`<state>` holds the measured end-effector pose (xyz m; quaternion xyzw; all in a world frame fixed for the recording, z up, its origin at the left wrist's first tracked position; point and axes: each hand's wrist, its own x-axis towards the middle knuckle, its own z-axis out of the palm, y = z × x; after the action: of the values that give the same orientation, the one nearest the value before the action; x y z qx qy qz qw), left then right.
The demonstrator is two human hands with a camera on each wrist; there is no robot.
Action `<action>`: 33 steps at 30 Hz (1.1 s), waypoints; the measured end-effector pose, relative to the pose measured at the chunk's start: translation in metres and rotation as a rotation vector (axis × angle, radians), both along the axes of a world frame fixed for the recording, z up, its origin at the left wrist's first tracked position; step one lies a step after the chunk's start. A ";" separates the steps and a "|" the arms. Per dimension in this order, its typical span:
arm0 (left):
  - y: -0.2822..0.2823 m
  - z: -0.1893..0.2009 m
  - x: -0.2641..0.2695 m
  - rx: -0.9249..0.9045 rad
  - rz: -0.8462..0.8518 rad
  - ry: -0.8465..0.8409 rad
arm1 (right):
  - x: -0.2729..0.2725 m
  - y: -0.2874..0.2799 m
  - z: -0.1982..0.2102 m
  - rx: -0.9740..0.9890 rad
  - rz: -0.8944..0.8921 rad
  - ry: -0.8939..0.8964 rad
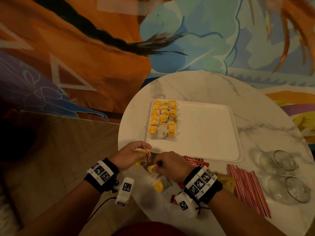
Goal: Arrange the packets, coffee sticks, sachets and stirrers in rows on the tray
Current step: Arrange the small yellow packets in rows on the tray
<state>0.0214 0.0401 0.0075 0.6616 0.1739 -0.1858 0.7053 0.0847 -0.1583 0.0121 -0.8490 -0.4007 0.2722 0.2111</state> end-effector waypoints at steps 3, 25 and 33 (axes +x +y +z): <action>0.000 0.001 -0.001 -0.007 -0.028 -0.008 | 0.005 -0.005 0.009 0.095 -0.057 0.058; -0.010 -0.002 -0.003 0.088 -0.073 -0.036 | -0.011 -0.022 0.010 -0.088 0.124 -0.068; -0.010 -0.002 -0.001 0.087 -0.066 -0.032 | -0.022 -0.018 0.001 -0.201 0.202 -0.179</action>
<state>0.0201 0.0298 0.0053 0.6998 0.1488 -0.1906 0.6721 0.0626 -0.1760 0.0136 -0.8421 -0.4719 0.2541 0.0600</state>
